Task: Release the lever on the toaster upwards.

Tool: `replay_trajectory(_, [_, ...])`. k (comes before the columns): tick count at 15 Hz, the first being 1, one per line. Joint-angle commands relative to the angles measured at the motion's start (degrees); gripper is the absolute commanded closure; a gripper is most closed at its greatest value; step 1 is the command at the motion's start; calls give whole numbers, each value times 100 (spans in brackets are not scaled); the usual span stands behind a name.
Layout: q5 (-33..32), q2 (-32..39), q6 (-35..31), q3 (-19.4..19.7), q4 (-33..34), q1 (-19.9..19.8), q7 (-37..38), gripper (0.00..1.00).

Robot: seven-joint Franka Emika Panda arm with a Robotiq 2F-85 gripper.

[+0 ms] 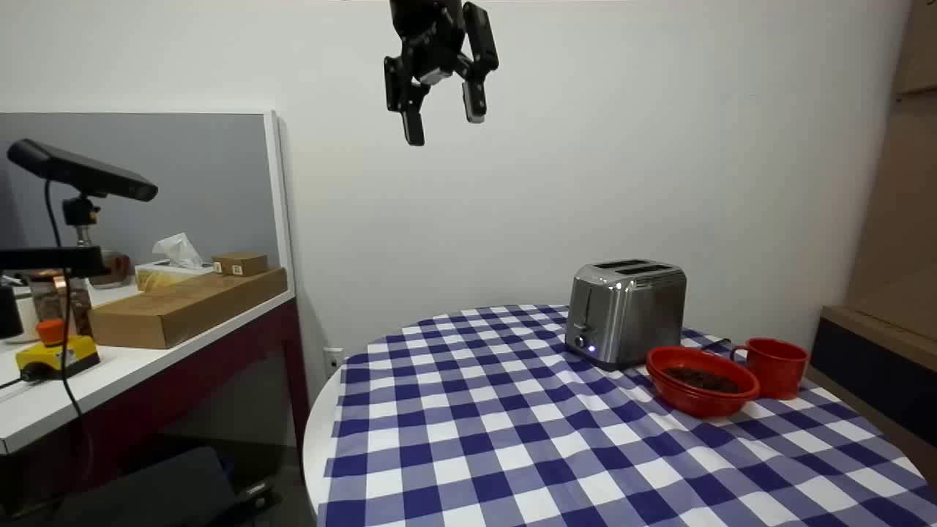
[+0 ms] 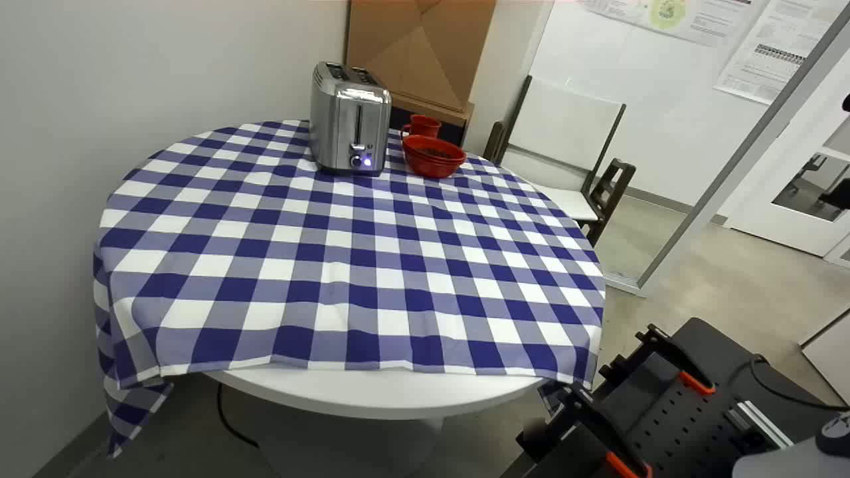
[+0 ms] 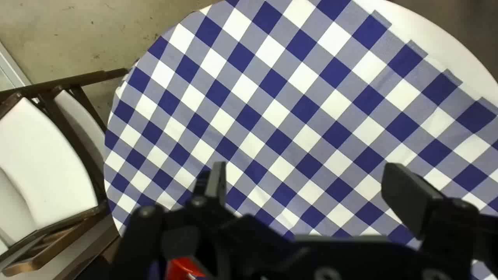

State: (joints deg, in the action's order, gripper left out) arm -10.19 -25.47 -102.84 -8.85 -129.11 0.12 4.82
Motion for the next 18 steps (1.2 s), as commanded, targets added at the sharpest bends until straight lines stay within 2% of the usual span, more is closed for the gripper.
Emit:
replay_trajectory(1, [-43,11,16,100,12,122,42,0])
replay_trajectory(6, [-43,11,14,100,12,122,42,0])
replay_trajectory(12, [-181,517,-1072,181,-74,16,163,0])
replay_trajectory(15, [-545,1080,-1637,215,-8,-105,247,0])
replay_trajectory(18, [-1293,1840,-2157,223,179,-314,887,0])
